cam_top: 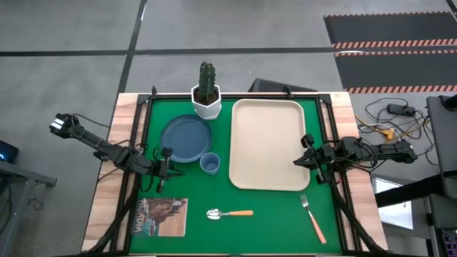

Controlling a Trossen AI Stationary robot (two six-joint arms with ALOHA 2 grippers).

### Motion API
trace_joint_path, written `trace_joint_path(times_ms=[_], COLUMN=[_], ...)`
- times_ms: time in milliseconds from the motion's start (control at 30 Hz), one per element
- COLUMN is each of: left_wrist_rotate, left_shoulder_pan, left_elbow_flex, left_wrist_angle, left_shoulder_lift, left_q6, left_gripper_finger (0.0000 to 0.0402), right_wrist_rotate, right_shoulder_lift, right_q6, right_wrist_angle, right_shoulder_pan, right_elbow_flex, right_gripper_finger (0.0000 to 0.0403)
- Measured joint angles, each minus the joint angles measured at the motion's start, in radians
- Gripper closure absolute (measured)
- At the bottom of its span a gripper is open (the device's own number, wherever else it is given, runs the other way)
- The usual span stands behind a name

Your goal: Pick and place plate/cup/fork/spoon on tray

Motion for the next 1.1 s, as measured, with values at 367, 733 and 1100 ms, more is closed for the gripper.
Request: trace_joint_path(times_ms=[367,733,1100], left_wrist_rotate=[0.000,-0.033,-0.057], left_shoulder_pan=[0.000,0.000,0.000], left_elbow_flex=[0.000,0.000,0.000], left_wrist_angle=[0.000,0.034,0.033], left_shoulder_lift=[0.000,-0.003,0.000], left_q6=[0.000,-0.005,-0.001], left_gripper_finger=[0.0402,0.0402,0.0402], right_wrist_rotate=[0.000,0.000,0.000], right_shoulder_lift=[0.000,0.000,0.000], right_q6=[0.000,0.000,0.000], right_wrist_angle=[0.000,0.001,0.126], right_shoulder_pan=[0.000,0.000,0.000], right_elbow_flex=[0.000,0.000,0.000], right_gripper_finger=[0.0392,0.0392,0.0392])
